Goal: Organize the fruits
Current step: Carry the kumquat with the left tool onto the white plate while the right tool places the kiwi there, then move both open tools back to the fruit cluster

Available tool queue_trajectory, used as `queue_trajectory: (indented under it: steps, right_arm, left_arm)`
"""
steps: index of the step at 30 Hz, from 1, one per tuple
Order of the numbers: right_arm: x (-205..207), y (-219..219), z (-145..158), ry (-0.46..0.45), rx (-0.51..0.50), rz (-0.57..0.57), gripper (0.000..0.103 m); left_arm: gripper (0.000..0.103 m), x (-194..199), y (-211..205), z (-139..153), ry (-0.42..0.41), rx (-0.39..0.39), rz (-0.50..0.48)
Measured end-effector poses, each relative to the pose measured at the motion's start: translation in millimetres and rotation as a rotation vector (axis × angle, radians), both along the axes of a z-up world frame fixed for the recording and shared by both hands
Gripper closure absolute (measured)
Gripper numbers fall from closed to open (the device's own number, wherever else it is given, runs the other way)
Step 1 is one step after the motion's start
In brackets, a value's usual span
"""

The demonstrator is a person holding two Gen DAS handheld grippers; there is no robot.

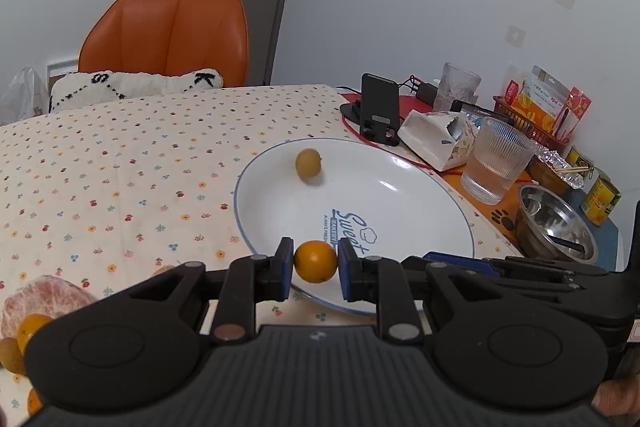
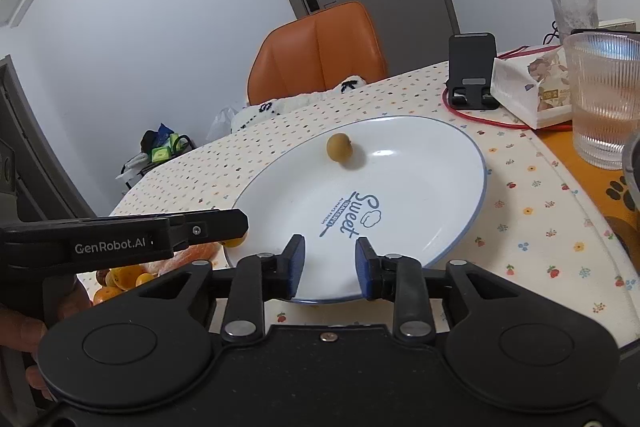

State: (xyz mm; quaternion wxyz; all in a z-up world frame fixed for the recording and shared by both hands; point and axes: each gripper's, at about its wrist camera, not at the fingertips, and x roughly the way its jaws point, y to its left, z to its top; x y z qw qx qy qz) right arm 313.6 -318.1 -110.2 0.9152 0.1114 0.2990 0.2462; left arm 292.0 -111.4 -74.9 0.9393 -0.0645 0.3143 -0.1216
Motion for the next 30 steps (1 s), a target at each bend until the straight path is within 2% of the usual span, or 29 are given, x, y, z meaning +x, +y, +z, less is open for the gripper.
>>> queue_trajectory:
  steps: [8, 11, 13, 17, 23, 30]
  right_arm:
    - [-13, -1, 7, -0.037, -0.024, -0.026, 0.043]
    - [-18, 0, 9, -0.047, -0.031, -0.024, 0.038]
    - [-21, 0, 10, -0.050, -0.031, -0.026, 0.034]
    - [-26, 1, 12, -0.044, -0.033, -0.044, 0.026]
    - [-32, 1, 14, -0.043, 0.007, -0.051, 0.014]
    - [-41, 9, 21, -0.063, 0.027, -0.048, 0.011]
  left_arm:
    - [0.077, -8, 7, 5, 0.002, -0.001, 0.023]
    - [0.062, -12, 11, 8, 0.008, 0.005, 0.045]
    - [0.042, -17, 14, 10, 0.000, 0.013, 0.070]
    - [0.028, -27, 24, 14, -0.016, 0.028, 0.114]
    - [0.024, -40, 43, 20, -0.011, 0.028, 0.171]
    - [0.022, -62, 57, 29, -0.043, 0.051, 0.205]
